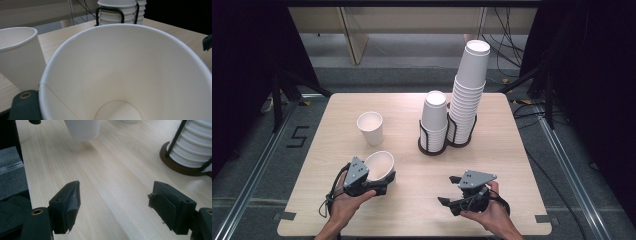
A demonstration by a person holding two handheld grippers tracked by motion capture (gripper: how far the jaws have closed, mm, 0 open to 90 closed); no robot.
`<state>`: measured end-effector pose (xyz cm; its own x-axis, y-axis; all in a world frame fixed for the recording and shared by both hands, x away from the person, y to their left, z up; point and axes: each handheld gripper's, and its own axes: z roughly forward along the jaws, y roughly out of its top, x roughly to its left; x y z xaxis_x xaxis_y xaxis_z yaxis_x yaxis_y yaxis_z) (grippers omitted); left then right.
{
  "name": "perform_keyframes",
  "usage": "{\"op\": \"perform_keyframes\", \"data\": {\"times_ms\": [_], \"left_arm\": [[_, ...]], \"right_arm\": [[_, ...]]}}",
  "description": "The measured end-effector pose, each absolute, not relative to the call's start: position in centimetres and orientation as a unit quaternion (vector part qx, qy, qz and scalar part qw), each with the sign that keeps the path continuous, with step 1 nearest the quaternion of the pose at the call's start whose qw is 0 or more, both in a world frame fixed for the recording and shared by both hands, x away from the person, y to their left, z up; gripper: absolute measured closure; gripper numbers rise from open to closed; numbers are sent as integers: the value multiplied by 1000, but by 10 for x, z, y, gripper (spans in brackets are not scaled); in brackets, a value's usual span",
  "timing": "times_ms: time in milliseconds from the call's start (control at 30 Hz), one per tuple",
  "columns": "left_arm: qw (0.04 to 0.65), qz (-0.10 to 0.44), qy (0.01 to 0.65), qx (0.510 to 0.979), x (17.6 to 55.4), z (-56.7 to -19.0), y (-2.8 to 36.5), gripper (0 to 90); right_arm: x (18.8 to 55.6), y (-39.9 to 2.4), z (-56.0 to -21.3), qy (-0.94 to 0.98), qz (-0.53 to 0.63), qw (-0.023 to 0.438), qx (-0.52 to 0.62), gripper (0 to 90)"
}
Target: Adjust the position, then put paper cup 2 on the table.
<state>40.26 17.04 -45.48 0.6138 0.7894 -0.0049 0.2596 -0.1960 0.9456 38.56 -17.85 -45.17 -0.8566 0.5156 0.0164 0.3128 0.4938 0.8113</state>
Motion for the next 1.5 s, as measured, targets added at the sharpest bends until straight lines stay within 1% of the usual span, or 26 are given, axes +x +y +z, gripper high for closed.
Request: {"op": "perform_keyframes", "data": {"times_ms": [100, 733, 800, 867, 933, 1000, 1133, 1200, 1233, 1500], "left_arm": [[519, 258, 366, 728, 405, -456, 173, 160], [489, 297, 414, 708, 420, -456, 204, 160], [486, 301, 423, 703, 422, -456, 209, 160], [485, 305, 431, 697, 424, -455, 215, 159], [482, 309, 437, 694, 426, -453, 221, 159], [483, 313, 445, 686, 429, -452, 226, 159], [476, 318, 461, 678, 439, -454, 236, 157], [474, 316, 468, 675, 445, -456, 239, 157], [471, 319, 471, 675, 448, -457, 241, 157], [465, 319, 479, 672, 471, -465, 243, 155]], "right_arm": [[385, -183, -453, 855, 438, 122, 249, 242], [389, -199, -455, 848, 433, 123, 279, 232], [391, -200, -455, 848, 435, 134, 272, 232], [390, -201, -455, 847, 435, 122, 280, 231], [391, -202, -455, 847, 435, 123, 281, 232], [391, -203, -454, 847, 435, 120, 282, 231], [393, -204, -455, 847, 434, 135, 277, 232], [392, -203, -455, 846, 431, 121, 289, 231], [394, -203, -456, 848, 433, 133, 277, 232], [394, -202, -458, 846, 432, 124, 285, 229]]}}
